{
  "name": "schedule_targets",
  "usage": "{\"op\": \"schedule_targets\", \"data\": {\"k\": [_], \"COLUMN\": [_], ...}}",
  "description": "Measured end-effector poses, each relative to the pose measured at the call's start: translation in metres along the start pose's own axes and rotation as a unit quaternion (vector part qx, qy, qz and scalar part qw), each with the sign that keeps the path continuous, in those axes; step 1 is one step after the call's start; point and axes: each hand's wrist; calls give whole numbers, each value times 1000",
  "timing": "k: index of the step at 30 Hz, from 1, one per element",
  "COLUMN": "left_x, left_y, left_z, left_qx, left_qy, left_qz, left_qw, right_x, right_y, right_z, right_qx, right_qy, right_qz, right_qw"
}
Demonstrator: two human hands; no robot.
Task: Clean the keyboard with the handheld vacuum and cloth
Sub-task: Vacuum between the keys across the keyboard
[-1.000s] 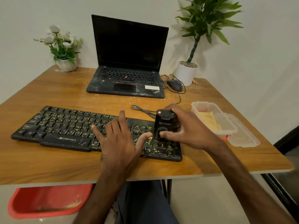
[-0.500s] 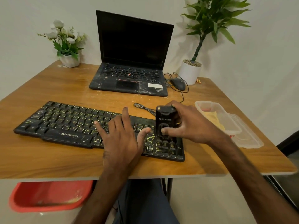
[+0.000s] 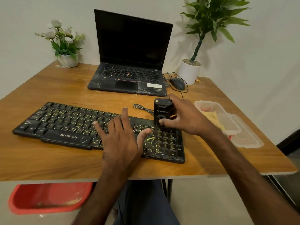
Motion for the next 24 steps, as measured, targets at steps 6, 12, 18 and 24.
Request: {"op": "schedule_targets", "data": {"k": [6, 12, 18, 24], "left_x": [-3, -2, -4, -3], "left_y": [-1, 1, 1, 1], "left_z": [0, -1, -2, -2], "left_qx": [-3, 6, 6, 8], "left_qy": [12, 25, 33, 46], "left_qz": [6, 14, 6, 11], "left_qw": [1000, 1000, 999, 999], "right_x": [5, 1, 2, -5], "right_y": [-6, -31, -26, -39], "right_z": [-7, -40, -42, -54], "right_qx": [-7, -9, -19, -4], "right_qy": [-24, -95, -1, -68], "right_qz": [9, 95, 23, 57], "right_qw": [1000, 991, 1000, 996]}}
Point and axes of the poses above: each hand's wrist, its own z-axis towards the middle knuckle, its own x-axis out of the back of the hand, y = z × x, and after that the axes turned 1 degree about -y, right-handed
